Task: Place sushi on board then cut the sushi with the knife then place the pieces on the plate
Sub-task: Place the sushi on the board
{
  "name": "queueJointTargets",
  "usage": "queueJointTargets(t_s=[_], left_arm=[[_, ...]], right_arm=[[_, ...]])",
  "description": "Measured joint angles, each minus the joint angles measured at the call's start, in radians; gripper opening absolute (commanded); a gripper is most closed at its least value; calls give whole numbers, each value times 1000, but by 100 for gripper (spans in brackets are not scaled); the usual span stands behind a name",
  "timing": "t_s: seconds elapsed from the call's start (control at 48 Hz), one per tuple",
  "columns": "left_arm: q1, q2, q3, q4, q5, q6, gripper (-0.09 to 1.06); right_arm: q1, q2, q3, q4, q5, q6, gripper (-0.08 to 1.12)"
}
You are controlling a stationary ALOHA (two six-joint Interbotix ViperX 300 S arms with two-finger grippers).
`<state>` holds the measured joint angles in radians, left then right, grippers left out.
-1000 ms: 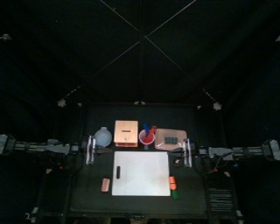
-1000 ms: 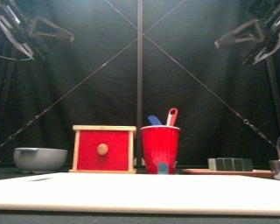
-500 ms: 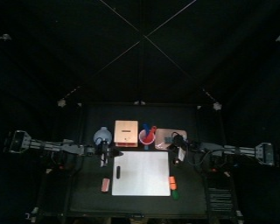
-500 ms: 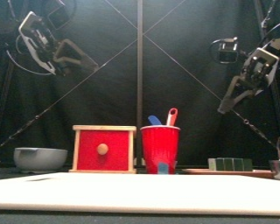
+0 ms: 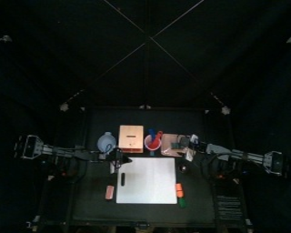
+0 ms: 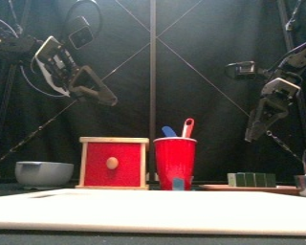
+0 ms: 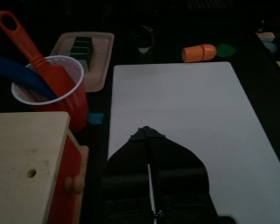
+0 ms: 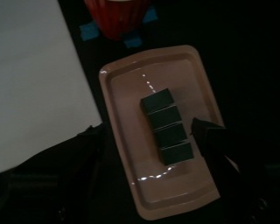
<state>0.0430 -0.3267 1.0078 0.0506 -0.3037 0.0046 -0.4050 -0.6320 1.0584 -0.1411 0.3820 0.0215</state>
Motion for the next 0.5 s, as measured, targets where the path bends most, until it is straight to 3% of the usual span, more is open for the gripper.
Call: queueJointTargets(t_s=[0.229,0.5], left_arm=[[3,0,-2,25,0,0,2],[5,0,-2,28,-2,0,2]], right_arm=[[-40,58,-28,-40,6,-12,100],[-77,198,-54,-43,18,-87,100]])
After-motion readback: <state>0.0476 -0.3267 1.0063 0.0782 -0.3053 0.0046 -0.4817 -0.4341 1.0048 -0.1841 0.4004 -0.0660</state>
